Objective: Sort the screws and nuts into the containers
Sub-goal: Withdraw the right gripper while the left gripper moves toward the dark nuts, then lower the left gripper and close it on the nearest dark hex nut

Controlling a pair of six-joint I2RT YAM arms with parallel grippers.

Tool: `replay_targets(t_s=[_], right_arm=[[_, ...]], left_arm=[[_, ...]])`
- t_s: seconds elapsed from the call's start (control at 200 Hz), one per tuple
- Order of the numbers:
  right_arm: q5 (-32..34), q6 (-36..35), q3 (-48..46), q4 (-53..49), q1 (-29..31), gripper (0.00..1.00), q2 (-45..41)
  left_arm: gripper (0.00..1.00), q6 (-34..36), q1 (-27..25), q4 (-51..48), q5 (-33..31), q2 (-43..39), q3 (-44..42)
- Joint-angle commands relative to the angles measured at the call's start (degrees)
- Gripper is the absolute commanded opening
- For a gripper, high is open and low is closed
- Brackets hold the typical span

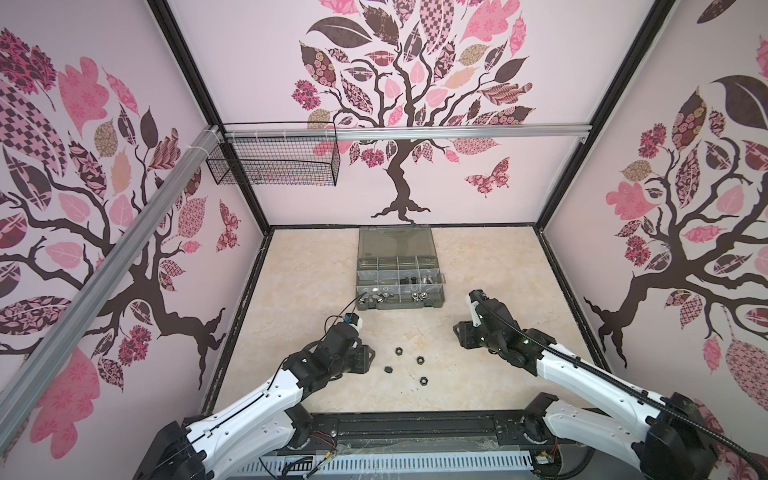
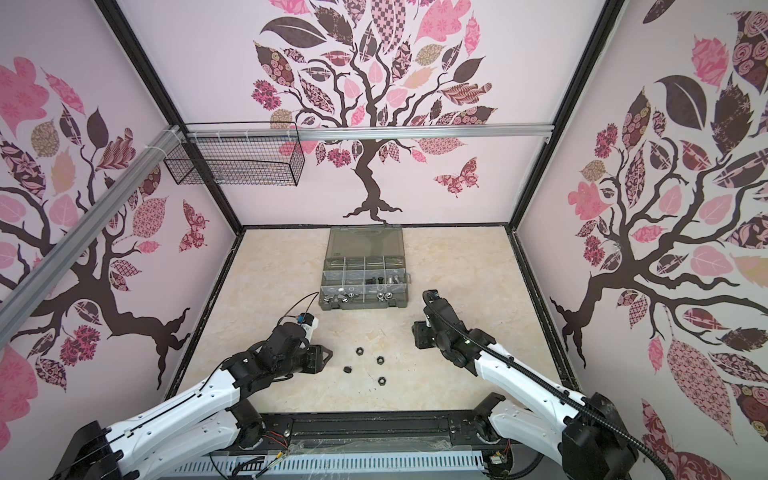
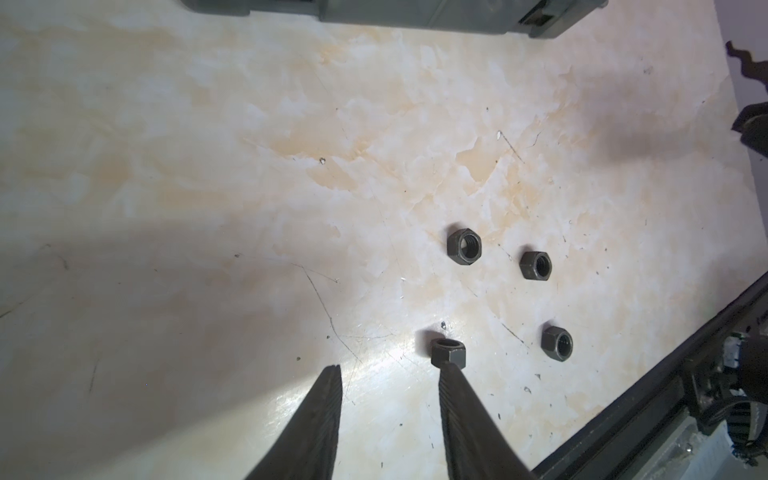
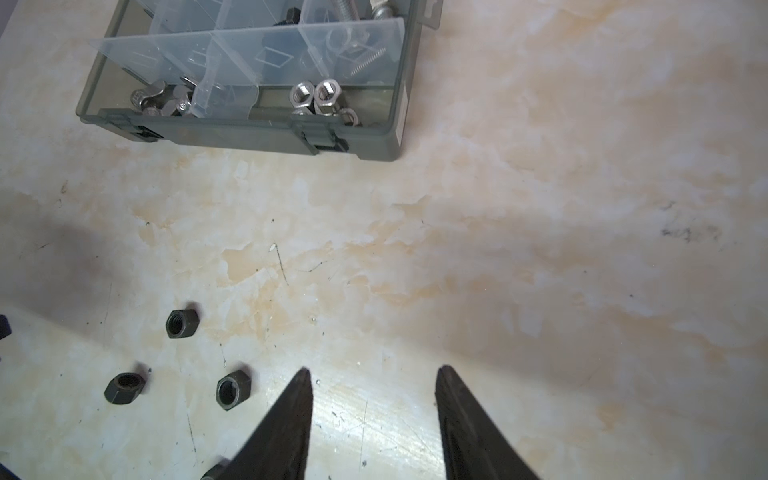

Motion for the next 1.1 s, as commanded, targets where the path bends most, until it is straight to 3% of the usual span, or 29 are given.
replay_targets(t_s=[0.0, 0.335, 1.09], right_arm=[[-1.40, 2.96, 0.79, -0.82, -0.24, 0.51, -1.13], [-2.01, 3.63, 0.23, -0.40, -0.25, 0.51, -1.39], [-2.19, 4.38, -1.24, -1.20, -0.25, 0.51, -3.18]], left_arm=[[0.42, 1.60, -2.81, 1.75, -0.70, 2.46, 2.80], [0.43, 1.46, -12.43, 3.01, -4.25, 13.06, 6.47], [0.43, -3.27, -16.98, 5.20, -3.82, 18.75, 6.33]])
